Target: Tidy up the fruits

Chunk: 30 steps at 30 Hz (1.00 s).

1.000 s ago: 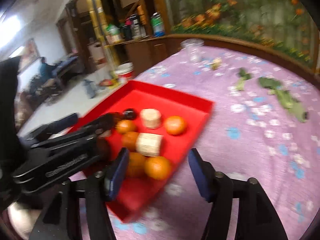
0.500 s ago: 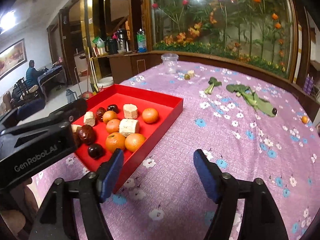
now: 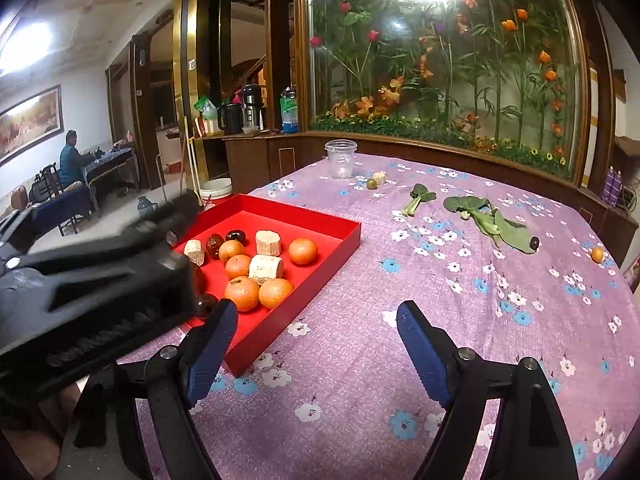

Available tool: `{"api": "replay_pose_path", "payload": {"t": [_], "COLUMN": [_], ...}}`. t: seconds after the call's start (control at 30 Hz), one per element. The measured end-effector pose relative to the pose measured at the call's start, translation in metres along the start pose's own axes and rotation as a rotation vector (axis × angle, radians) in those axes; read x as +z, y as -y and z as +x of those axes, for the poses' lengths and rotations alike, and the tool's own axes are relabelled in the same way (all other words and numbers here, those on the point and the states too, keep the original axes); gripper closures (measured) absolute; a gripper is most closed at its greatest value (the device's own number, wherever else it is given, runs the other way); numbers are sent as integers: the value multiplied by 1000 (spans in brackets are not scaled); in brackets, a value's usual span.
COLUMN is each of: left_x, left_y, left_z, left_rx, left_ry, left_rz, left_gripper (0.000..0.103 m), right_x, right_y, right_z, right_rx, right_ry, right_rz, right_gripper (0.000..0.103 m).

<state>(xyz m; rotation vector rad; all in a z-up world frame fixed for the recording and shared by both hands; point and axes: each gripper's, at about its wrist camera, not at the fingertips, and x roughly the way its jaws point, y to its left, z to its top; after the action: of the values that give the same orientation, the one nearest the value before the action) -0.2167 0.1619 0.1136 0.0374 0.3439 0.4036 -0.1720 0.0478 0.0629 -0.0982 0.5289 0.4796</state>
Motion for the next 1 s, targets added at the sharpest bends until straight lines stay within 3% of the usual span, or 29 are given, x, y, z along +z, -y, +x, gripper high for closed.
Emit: {"api": "replay_pose_path", "payload": {"t": [0.3,0.63,1.0], "left_x": [-6,-12,-18], "left_y": [-10,-21,-35], "left_z": [-2,12,40], "left_rx": [107,7,-40], "left_ry": [-15,-111,-217], "left_rz": [-15,-60,-127], "left_gripper": [0,0,0], "right_x": [-2,-4,-3], "right_y": [-8,-18,-25], "right_z": [-2,2,12], "right_rx": [8,13,32], "right_ry": [-3,-16,-46], "right_rz": [-13,-38,-49], "right_gripper": [13,10,10]}}
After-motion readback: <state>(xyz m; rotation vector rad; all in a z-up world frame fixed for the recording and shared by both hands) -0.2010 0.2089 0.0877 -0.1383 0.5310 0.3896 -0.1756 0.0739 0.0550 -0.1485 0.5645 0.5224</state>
